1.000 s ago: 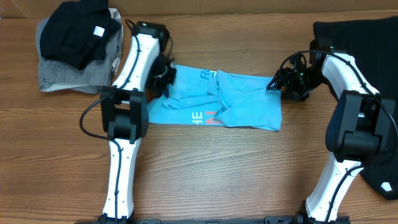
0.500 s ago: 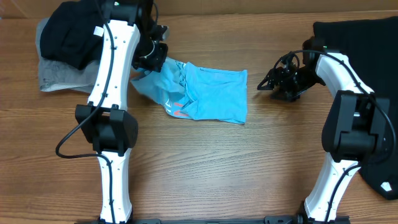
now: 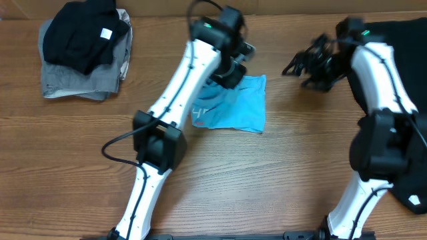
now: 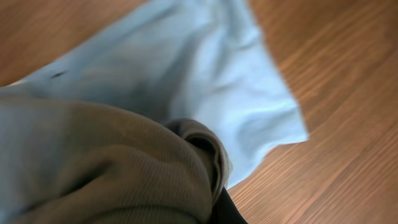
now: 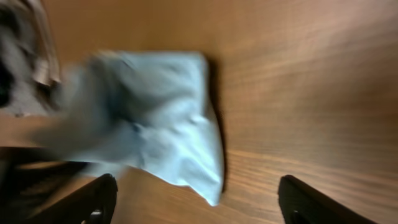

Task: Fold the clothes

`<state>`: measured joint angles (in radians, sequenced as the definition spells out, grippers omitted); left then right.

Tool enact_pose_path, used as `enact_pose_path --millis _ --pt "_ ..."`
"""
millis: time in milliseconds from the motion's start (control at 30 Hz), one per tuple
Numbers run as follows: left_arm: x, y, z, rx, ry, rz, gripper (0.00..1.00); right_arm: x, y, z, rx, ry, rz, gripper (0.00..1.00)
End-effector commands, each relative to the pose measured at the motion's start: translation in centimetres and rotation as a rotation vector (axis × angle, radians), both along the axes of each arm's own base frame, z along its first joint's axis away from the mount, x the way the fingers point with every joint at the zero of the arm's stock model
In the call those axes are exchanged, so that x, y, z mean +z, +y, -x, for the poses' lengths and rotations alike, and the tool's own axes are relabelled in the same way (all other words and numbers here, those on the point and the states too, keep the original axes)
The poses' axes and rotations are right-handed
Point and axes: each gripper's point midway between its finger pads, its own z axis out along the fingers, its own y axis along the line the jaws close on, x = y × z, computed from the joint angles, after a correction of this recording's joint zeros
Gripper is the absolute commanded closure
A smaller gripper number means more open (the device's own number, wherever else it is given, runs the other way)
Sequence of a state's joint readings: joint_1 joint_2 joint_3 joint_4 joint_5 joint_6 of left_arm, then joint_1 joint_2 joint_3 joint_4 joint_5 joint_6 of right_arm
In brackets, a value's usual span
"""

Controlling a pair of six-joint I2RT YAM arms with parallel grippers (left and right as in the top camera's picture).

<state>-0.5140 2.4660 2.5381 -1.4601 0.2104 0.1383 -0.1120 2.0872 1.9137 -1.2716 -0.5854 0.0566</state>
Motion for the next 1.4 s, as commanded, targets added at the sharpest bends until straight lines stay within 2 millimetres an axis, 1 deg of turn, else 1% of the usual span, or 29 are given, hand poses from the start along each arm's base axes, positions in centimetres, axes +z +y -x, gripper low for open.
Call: enact_pose_path --millis 0,67,133,200,267,300,333,367,400,467,567,633,700,767,867,900,967,1000,1033,1067,1100,1167,1233,1267,1300,1367 --pt "-0.5 -2.8 1.4 -0.067 0.006 0.025 0.96 9.6 -2.6 -0.7 -0.055 -0.231 0.065 0.11" --pt "-0.4 -4.1 1.8 -0.093 -0.010 0.034 0.96 12.2 -3.9 -0.5 -0.084 -0.280 0.075 0.09" --pt "-0.3 -5.1 2.1 -0.112 -0.026 0.045 0.96 13.9 -5.0 -0.4 -0.111 -0.315 0.084 0.08" --pt "-0.2 -5.8 2.3 -0.114 -0.034 0.052 0.95 14.9 -6.2 -0.2 -0.140 -0.333 0.090 0.07" --pt "-0.2 -6.2 2.2 -0.108 -0.039 0.059 0.91 15.3 -7.1 -0.1 -0.168 -0.336 0.091 0.06" --pt "-0.1 -6.3 2.1 -0.106 -0.043 0.064 0.77 15.5 -7.9 -0.1 -0.189 -0.336 0.089 0.06" --pt "-0.1 -6.4 2.1 -0.107 -0.045 0.066 0.54 15.5 -8.2 0.0 -0.198 -0.336 0.091 0.06" --pt "-0.1 -6.4 2.0 -0.107 -0.048 0.068 0.21 15.5 -8.5 0.0 -0.204 -0.337 0.092 0.05" --pt "0.1 -6.8 2.1 -0.112 -0.044 0.091 0.00 15.7 -9.0 0.0 -0.213 -0.342 0.095 0.05" --pt "0.4 -7.5 2.3 -0.122 -0.034 0.134 0.00 16.0 -9.4 0.0 -0.222 -0.356 0.095 0.05" --pt "1.1 -9.1 2.6 -0.136 -0.011 0.228 0.00 17.2 -9.6 0.2 -0.226 -0.395 0.089 0.05" --pt "1.6 -9.5 2.2 -0.112 -0.021 0.250 0.00 18.0 -9.8 0.4 -0.232 -0.421 0.096 0.04" --pt "2.8 -9.7 1.7 -0.099 -0.049 0.273 0.00 18.9 -10.0 0.8 -0.239 -0.442 0.102 0.02" --pt "5.0 -9.5 1.0 -0.094 -0.097 0.302 0.00 19.3 -10.2 1.1 -0.245 -0.450 0.106 0.00" --pt "10.9 -8.5 -0.6 -0.064 -0.221 0.377 0.00 19.3 -10.4 1.2 -0.250 -0.448 0.107 0.00" --pt "13.4 -7.8 -1.3 -0.038 -0.276 0.405 0.00 19.2 -10.4 1.3 -0.250 -0.445 0.106 0.00" --pt "17.8 -6.0 -2.4 0.021 -0.373 0.448 0.00 19.1 -10.3 1.4 -0.250 -0.434 0.103 0.00" --pt "22.2 -3.2 -3.4 0.109 -0.471 0.482 0.00 18.9 -9.8 1.6 -0.240 -0.422 0.099 0.00" --pt "23.8 -1.8 -3.8 0.145 -0.509 0.493 0.00 18.8 -9.4 1.6 -0.232 -0.416 0.096 0.00" --pt "25.7 0.1 -4.2 0.196 -0.553 0.502 0.00 18.7 -8.7 1.7 -0.214 -0.409 0.093 0.00" --pt "27.0 1.7 -4.5 0.236 -0.584 0.506 0.00 18.5 -8.1 1.8 -0.202 -0.398 0.095 0.00" --pt "29.2 5.3 -5.0 0.317 -0.638 0.503 0.00 17.9 -6.6 2.1 -0.170 -0.370 0.113 0.00" --pt "30.5 9.2 -5.4 0.400 -0.679 0.479 0.00 17.2 -4.1 2.5 -0.119 -0.335 0.140 0.00" --pt "30.8 10.7 -5.6 0.429 -0.688 0.467 0.00 16.8 -3.0 2.6 -0.104 -0.316 0.154 0.00" --pt "30.7 13.8 -6.0 0.489 -0.689 0.439 0.00 15.7 -1.3 3.0 -0.118 -0.257 0.190 0.00" --pt "30.1 16.3 -6.2 0.544 -0.670 0.412 0.00 14.4 0.6 3.4 -0.147 -0.192 0.218 0.00"
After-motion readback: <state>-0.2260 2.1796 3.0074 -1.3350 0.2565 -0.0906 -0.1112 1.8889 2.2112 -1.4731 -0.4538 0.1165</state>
